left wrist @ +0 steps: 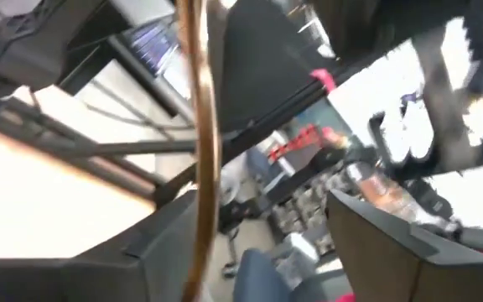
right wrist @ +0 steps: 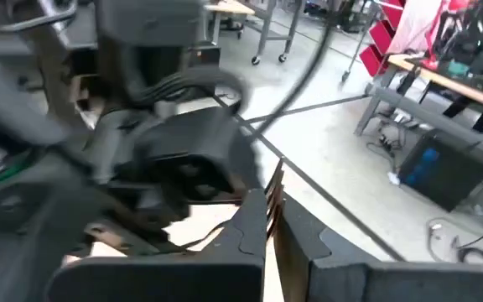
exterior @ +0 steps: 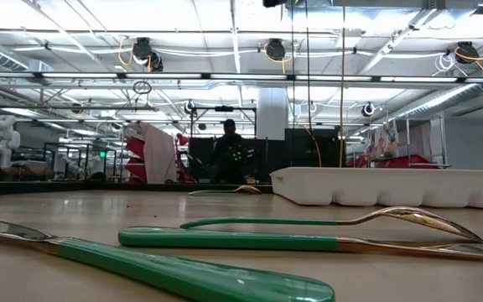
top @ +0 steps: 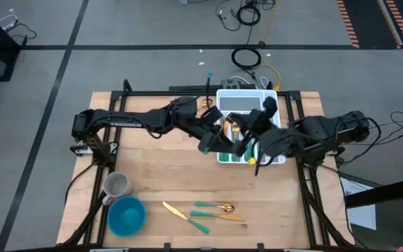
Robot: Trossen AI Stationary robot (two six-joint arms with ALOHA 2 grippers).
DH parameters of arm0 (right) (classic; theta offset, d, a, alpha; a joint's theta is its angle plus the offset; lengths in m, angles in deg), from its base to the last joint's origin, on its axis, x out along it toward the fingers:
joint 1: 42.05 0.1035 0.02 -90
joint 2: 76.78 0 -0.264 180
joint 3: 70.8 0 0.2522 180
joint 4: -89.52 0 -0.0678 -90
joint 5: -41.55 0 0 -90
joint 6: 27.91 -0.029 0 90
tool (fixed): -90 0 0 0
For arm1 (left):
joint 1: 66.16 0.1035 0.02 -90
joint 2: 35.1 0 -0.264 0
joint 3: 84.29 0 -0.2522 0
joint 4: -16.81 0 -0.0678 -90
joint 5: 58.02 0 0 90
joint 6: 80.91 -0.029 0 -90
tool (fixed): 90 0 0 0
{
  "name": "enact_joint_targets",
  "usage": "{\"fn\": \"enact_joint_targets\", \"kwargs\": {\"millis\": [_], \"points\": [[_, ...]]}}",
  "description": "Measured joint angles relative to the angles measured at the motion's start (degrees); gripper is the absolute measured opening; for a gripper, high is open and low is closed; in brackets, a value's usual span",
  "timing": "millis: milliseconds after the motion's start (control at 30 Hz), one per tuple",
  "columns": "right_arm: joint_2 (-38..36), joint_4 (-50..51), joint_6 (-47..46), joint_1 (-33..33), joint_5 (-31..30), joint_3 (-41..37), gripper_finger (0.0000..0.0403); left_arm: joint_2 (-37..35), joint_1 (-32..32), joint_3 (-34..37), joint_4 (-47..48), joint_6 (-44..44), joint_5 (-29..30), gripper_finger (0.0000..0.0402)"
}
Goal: Sort silverware
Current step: Put the green fork into the white cutlery tray
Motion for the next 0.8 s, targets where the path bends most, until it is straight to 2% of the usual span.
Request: {"fn": "enact_joint_targets", "kwargs": {"millis": [167, 400, 633, 700, 800], "points": [[-4.0, 0.9, -0.98, -0.01, 0.26, 0.0, 0.0, -2.43, 0.07, -0.11, 7.52, -4.0, -0.15, 0.0282], [-10.38, 10.82, -7.79, -0.55, 5.36, 0.02, 0.0, -5.54, 0.28, -0.04, 18.13, -10.84, -1.51, 0.0283], [-13.05, 31.84, -15.12, -9.2, 15.14, 0.01, 0.0001, -8.37, 0.28, -0.11, 28.39, -16.89, -2.63, 0.0283], [-12.63, 33.4, -13.22, -12.92, 18.9, -0.02, 0.0001, -8.96, 0.33, -0.07, 30.38, -18.34, -2.6, 0.0283], [-11.46, 32.7, -3.65, -19.65, 28.84, -0.02, 0.0001, -9.77, 0.55, -0.06, 31.5, -20.02, -4.09, 0.0283]]}}
